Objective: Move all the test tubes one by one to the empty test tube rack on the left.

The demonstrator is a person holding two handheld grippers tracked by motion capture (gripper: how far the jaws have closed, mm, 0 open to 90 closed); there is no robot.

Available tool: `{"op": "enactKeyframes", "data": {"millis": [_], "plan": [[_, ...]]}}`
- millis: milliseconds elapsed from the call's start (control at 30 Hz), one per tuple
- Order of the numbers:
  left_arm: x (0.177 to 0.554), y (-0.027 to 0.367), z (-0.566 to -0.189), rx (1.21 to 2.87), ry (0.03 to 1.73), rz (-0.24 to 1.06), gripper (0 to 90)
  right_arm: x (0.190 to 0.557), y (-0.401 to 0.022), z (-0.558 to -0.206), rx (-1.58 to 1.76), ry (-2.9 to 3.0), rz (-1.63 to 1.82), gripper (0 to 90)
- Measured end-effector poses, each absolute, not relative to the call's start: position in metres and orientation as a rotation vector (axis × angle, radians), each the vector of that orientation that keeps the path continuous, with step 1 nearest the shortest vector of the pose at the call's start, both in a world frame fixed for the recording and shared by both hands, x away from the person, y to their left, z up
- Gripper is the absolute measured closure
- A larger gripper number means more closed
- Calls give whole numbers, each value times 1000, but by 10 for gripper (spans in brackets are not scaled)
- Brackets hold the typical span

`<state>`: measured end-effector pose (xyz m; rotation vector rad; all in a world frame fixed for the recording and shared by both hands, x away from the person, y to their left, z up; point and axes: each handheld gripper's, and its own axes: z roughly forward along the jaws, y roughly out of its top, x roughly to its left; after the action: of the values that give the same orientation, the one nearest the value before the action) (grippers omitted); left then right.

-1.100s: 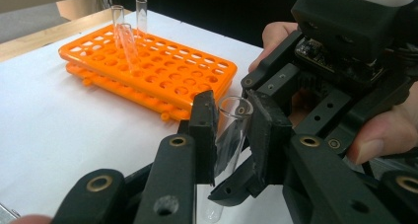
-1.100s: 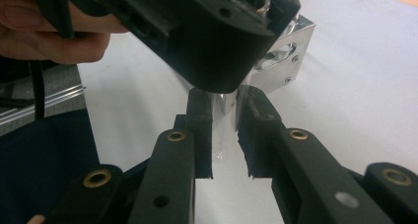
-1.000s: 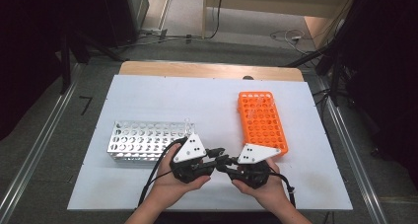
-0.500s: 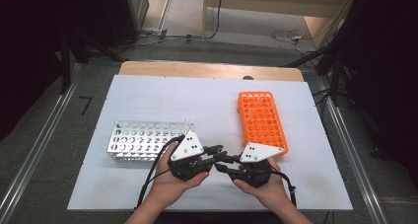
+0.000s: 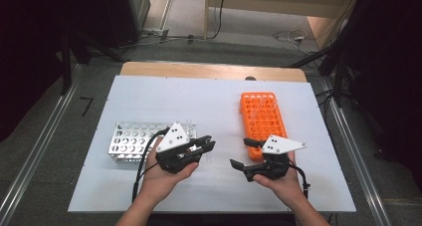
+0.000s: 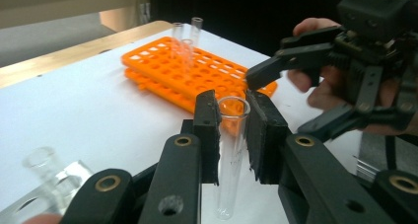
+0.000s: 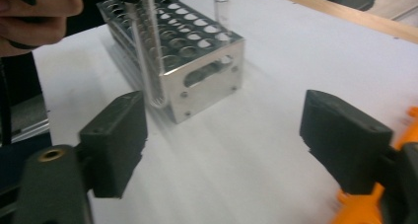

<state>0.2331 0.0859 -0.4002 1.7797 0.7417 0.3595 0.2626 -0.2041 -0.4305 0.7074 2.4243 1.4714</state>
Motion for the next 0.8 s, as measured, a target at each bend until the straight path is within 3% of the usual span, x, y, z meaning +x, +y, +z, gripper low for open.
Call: {"op": "enactKeyframes", "data": {"millis": [267,800], "plan": [[239,109,-396,1758,806,420,764,274,-235,-430,763,2384,1468,7],[252,153,-380,1683,887,522,764,290,-282,-430,888,2333,1460,0]]}}
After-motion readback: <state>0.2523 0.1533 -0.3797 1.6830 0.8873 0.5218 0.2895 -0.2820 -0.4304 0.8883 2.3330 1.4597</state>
